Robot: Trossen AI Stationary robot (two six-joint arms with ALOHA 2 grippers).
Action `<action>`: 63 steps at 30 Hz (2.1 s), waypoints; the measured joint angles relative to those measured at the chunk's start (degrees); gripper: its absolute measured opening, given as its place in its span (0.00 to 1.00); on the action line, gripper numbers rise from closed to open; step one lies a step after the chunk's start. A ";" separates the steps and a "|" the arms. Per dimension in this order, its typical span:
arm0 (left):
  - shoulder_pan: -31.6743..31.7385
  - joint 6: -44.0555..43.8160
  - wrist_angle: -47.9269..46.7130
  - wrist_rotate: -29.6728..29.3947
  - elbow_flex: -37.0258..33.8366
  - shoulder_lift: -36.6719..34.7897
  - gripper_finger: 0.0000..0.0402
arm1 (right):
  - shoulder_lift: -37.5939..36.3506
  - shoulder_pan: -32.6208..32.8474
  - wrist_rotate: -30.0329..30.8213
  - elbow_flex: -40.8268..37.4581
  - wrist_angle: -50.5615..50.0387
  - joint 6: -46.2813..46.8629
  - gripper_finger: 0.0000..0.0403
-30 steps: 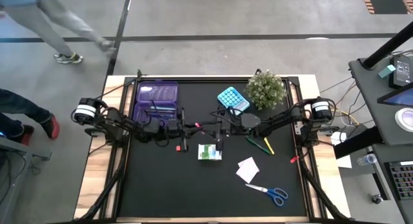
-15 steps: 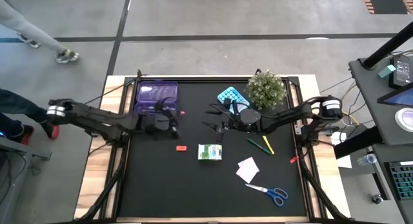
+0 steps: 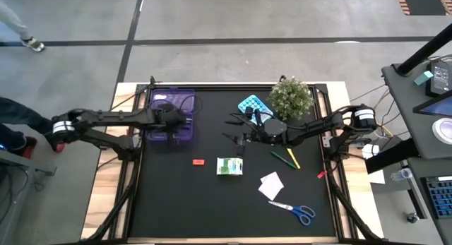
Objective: Pack school essentials
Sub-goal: Put the pink pen into the purple supply box, then put the orange eraser into the purple supply box
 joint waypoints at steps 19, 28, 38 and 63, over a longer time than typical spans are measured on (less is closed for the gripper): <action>-3.52 5.00 0.30 -10.36 5.42 8.08 0.37 | 0.00 0.00 0.02 0.01 -0.13 -0.75 0.50; -14.28 -5.13 5.75 0.62 12.07 3.42 0.37 | 0.02 0.00 0.02 0.01 -0.22 -2.58 0.50; -25.11 -18.89 10.33 6.83 11.82 7.90 0.37 | 0.02 0.00 0.04 0.01 -0.50 -3.09 0.50; -29.59 -21.98 11.21 10.75 11.48 25.46 0.51 | 0.07 0.00 0.04 0.01 -0.55 -3.09 0.50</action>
